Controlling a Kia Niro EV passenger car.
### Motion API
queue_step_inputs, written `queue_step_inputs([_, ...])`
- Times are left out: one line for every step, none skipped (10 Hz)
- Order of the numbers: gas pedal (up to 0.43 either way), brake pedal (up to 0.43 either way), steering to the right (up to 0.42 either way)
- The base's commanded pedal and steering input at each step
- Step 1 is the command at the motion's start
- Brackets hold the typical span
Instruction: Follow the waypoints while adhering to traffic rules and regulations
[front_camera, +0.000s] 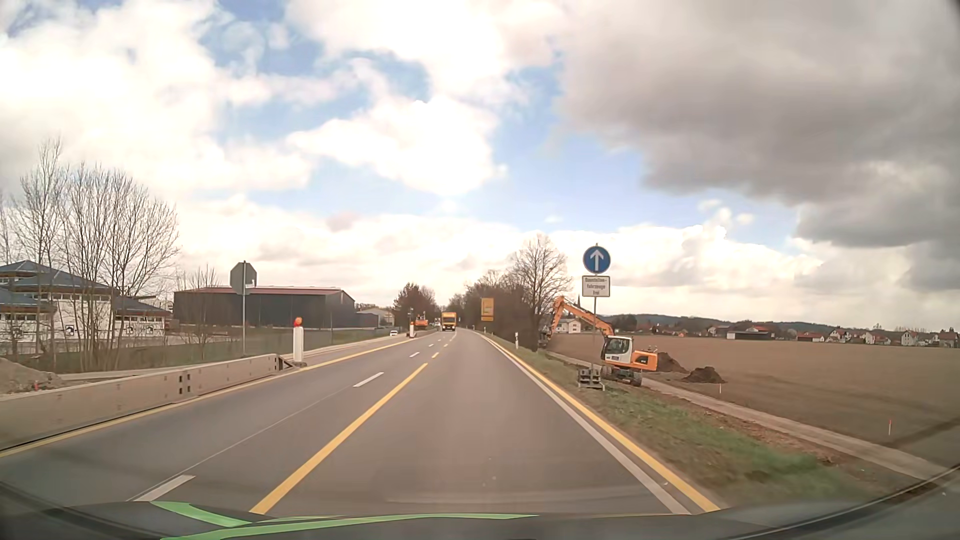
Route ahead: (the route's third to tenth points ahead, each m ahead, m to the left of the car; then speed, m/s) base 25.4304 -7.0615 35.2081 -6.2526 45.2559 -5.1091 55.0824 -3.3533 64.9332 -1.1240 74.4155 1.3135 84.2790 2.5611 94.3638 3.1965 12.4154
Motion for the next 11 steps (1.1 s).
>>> queue_step_inputs([0.11, 0.0, 0.001])
queue_step_inputs([0.11, 0.0, 0.001])
queue_step_inputs([0.11, 0.0, 0.001])
queue_step_inputs([0.11, 0.0, 0.001])
queue_step_inputs([0.11, 0.0, 0.001])
queue_step_inputs([0.11, 0.0, 0.001])
queue_step_inputs([0.11, 0.0, 0.001])
queue_step_inputs([0.11, 0.0, 0.001])
queue_step_inputs([0.11, 0.0, 0.001])
queue_step_inputs([0.11, 0.0, 0.001])
queue_step_inputs([0.11, 0.0, 0.001])
